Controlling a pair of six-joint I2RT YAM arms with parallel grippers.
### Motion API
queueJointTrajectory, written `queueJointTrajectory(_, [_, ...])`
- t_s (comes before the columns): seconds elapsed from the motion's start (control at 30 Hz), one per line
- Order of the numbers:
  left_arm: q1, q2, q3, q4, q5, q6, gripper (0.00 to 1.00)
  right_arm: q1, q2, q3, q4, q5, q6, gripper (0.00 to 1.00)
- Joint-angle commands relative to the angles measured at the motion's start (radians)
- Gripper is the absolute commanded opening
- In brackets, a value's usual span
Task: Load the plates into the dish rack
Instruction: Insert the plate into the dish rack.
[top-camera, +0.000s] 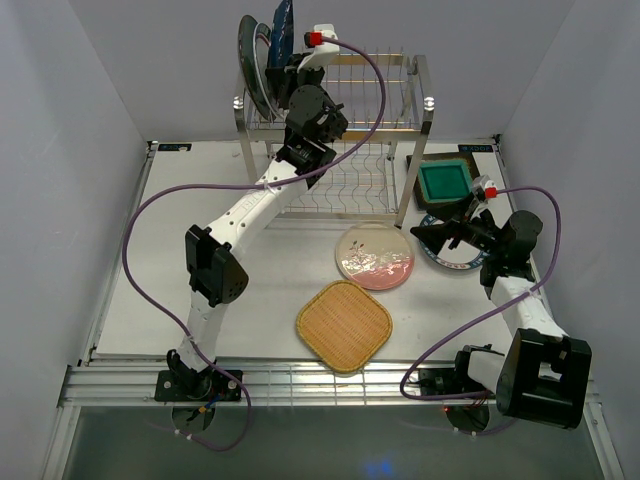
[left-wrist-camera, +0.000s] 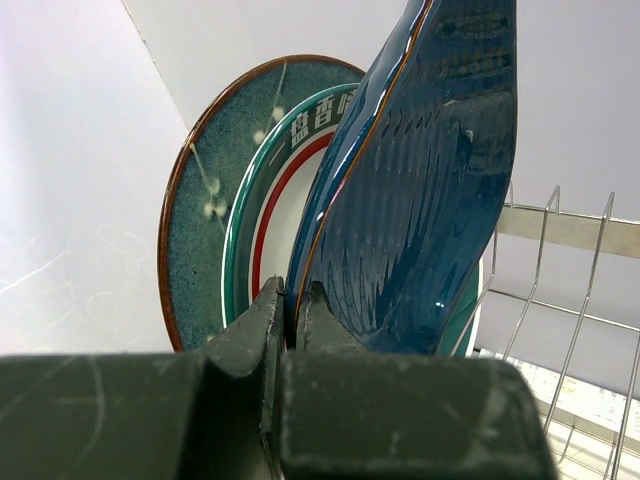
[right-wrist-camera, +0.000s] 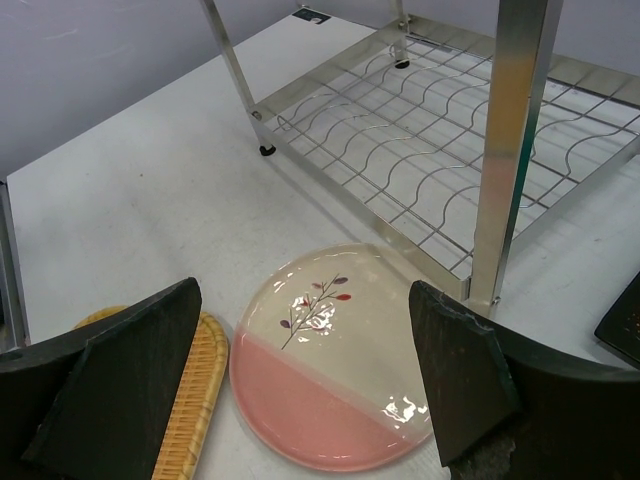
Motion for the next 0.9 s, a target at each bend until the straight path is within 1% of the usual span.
queueJointTrajectory(0.0, [0.003,-0.077,0.029,0.092,0.036,-0.004,0.0,-0.007,0.005,0.026,0.042,-0.014,0.002,0.9])
queueJointTrajectory(0.63, [-0.013,-0.102,-0.06,0.067,0.017,-0.087,0.0,-0.011,0.011,0.029,0.042,-0.025,0.01,0.9])
queueJointTrajectory(0.73, [-0.013,-0.102,-0.051,0.062,0.017,-0.092,0.0,-0.011,0.011,0.027,0.042,-0.024,0.011,0.9])
queueJointTrajectory(0.87, [-0.013,-0.079,0.021,0.05,0.01,-0.08,0.0,-0.011,0.014,0.029,0.043,-0.024,0.011,0.9])
